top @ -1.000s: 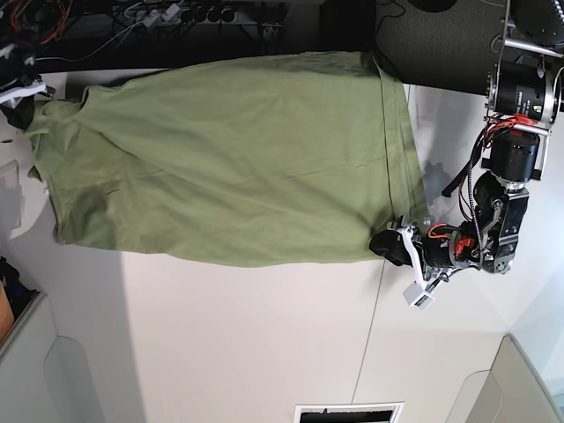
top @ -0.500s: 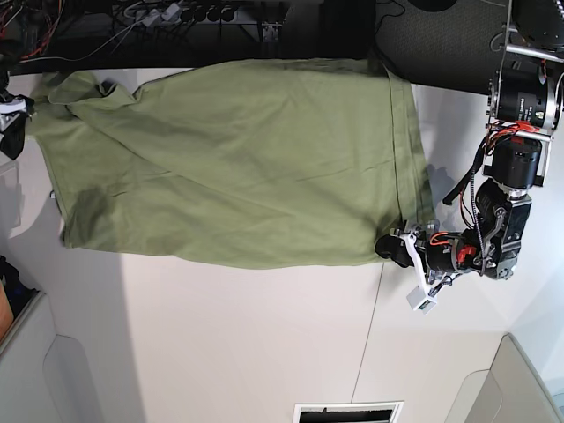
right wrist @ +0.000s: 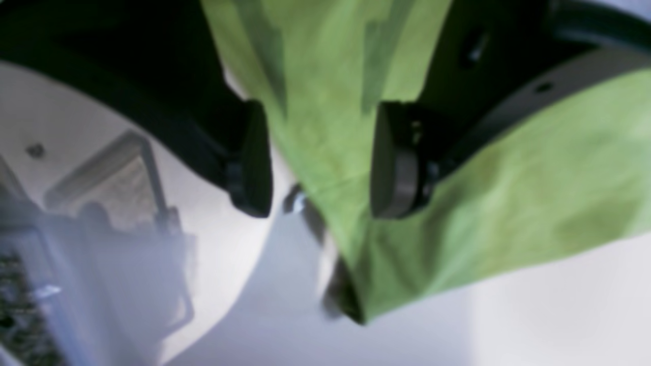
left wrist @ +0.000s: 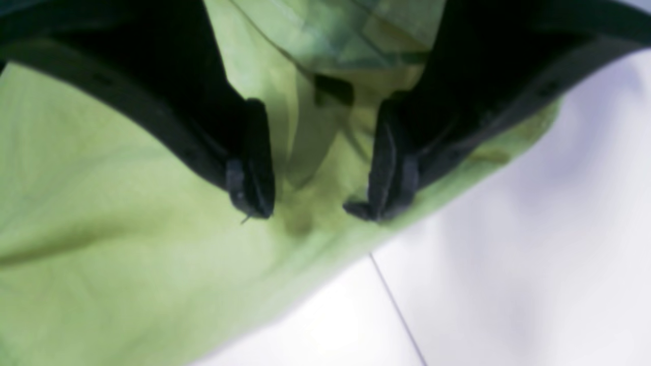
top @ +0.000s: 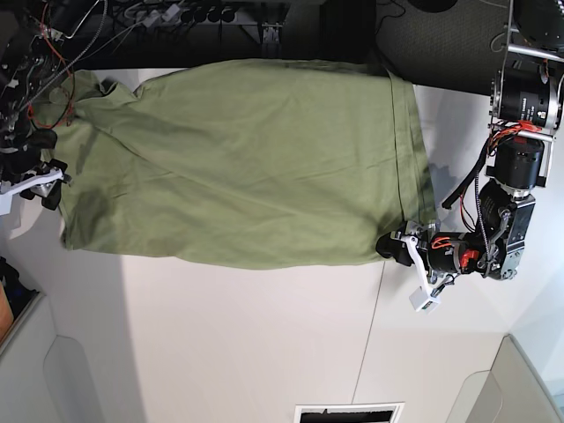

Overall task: Layout the t-shirt on the table in an organized manner, then fold the t-shirt properly
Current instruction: 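Regrasp the shirt edge with the right gripper and drag it outward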

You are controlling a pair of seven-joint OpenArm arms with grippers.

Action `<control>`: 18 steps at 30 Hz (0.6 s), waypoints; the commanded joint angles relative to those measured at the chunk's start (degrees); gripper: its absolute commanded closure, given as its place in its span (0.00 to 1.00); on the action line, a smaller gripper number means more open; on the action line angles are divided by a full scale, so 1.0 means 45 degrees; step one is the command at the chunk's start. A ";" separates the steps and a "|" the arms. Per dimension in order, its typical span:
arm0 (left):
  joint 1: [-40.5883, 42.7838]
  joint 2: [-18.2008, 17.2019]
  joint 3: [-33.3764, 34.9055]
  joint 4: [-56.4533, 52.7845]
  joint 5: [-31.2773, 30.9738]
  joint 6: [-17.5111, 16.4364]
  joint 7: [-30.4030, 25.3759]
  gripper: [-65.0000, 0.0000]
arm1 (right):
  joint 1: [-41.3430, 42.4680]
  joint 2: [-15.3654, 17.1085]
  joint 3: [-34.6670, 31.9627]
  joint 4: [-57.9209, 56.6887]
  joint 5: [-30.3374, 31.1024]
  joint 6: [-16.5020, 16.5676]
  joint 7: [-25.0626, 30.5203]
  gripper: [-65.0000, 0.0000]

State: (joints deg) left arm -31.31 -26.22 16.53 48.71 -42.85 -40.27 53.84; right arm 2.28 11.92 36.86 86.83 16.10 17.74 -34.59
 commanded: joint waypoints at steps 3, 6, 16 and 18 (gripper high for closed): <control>-0.0272 -0.0165 -0.0015 0.0121 -0.0034 0.0060 0.0257 0.49 | 0.1137 0.0675 -0.0491 -0.1355 -0.0204 -0.0767 0.0680 0.53; -0.0262 -0.0306 -0.0015 0.0442 -0.0874 0.0060 0.0544 0.49 | 0.1919 0.0806 -0.0665 -0.2137 -0.0155 -0.0617 0.0651 0.53; -0.0185 -0.0675 -0.0015 0.2948 -0.2419 0.0060 0.1656 0.49 | 0.3021 0.0767 -0.1137 -0.2463 0.0282 -0.0471 0.0714 0.53; -0.0112 -0.0665 -0.0015 0.2948 -0.2540 0.0060 0.1710 0.49 | 0.3225 0.0772 -0.1515 -0.2793 0.0053 -0.0510 0.0811 0.53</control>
State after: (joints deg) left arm -30.20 -28.45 16.86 61.23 -53.25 -39.68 61.98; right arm 15.31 14.48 29.95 73.45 15.99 15.16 -32.29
